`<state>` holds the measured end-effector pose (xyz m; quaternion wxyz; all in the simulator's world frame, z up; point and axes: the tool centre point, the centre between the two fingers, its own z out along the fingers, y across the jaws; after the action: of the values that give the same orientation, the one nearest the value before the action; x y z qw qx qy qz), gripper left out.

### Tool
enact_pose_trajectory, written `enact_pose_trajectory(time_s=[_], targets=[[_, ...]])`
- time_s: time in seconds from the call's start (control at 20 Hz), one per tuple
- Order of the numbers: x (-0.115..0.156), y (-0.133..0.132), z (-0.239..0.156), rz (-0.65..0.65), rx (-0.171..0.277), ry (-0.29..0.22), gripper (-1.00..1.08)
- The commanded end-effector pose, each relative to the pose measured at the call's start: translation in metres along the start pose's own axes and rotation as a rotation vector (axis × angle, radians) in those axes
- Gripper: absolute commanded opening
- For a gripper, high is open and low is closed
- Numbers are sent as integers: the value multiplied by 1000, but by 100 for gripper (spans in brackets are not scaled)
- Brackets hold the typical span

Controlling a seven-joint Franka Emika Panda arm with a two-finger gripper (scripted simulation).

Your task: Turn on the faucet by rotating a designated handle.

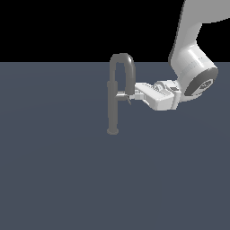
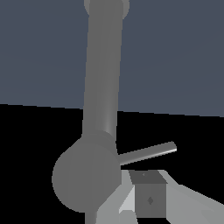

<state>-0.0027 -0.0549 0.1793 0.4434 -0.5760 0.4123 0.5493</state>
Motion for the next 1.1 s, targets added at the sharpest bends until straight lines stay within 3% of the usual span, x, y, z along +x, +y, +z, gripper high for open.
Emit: enact_pose_trajectory(time_s=[0.0, 0.4, 0.45, 1.05], targets=[[30, -3, 5, 32, 11, -1, -100], [61, -8, 5, 63, 21, -3, -100], [12, -2, 3, 17, -31, -26, -100], [52, -26, 4, 51, 7, -10, -100]])
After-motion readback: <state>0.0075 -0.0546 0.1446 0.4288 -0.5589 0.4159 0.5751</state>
